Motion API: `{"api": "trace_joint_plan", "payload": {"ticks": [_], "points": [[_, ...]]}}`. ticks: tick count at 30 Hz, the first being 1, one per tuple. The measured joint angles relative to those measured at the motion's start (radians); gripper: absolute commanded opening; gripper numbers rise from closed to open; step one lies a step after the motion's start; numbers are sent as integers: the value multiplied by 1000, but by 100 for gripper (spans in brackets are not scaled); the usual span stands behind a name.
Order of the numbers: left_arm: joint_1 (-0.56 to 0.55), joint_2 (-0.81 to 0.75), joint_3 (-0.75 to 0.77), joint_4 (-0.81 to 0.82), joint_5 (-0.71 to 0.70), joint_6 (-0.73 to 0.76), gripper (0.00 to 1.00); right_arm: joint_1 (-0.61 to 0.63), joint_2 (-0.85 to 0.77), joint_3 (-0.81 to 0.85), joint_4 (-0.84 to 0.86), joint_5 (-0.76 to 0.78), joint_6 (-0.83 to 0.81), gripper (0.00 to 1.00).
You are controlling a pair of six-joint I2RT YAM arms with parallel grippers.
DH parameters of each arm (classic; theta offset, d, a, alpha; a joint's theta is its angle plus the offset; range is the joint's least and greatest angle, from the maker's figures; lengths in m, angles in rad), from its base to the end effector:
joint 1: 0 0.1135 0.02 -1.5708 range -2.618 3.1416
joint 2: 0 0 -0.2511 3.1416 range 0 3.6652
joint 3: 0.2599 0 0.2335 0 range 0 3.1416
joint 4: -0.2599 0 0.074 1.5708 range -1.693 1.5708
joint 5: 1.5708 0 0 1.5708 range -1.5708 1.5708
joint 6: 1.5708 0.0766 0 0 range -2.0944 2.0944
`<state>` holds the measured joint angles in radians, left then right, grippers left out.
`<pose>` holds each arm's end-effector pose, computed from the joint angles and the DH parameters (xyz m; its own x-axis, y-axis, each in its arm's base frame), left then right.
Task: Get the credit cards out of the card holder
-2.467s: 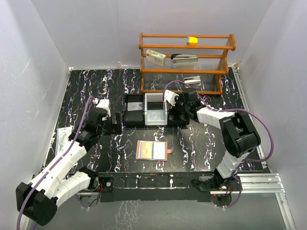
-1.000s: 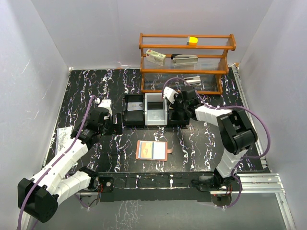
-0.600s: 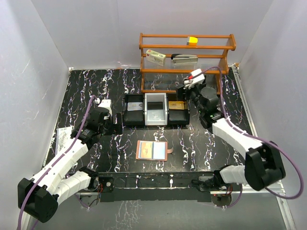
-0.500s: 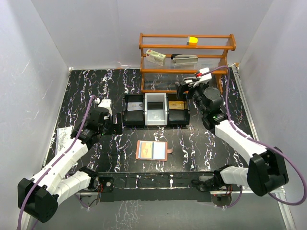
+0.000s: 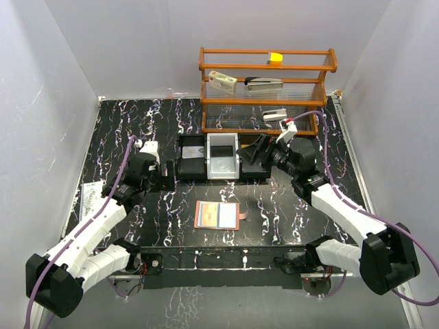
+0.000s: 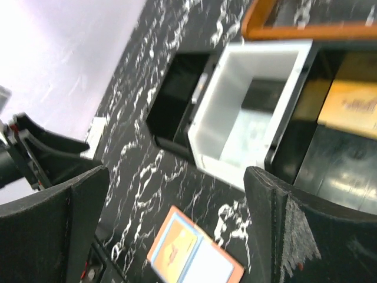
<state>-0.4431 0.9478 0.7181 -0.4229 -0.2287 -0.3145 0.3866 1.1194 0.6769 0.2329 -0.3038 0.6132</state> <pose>0.2107 -0.0808 0.2342 -0.6005 -0.0485 -0.7981 0.0727 0.9907 -0.1149 0.2544 0.1283 0.2664 -0.5206 0.3810 -0.7641 -0.4049 0.6777 0.6138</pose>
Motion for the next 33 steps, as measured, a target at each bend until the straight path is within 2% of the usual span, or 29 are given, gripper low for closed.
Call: {"api": "trace_joint_plan", "payload": {"ticks": [4, 8, 11, 19, 24, 28, 33], "points": [[0, 0, 0, 2, -3, 0, 99, 89, 2, -37, -70, 24, 56, 92], [0, 0, 0, 3, -12, 0, 99, 300, 2, -38, -182, 170, 87, 84], [0, 0, 0, 3, -18, 0, 99, 404, 17, -35, -240, 278, 120, 79], [0, -1, 0, 3, -25, 0, 99, 634, 216, 82, -395, 566, 229, 65], [0, -11, 0, 3, -42, 0, 99, 722, 317, 163, -451, 651, 302, 58], [0, -11, 0, 2, -49, 0, 99, 770, 380, 193, -483, 687, 370, 63], [0, -11, 0, -3, -60, -2, 99, 783, 449, 234, -548, 702, 423, 61]]}}
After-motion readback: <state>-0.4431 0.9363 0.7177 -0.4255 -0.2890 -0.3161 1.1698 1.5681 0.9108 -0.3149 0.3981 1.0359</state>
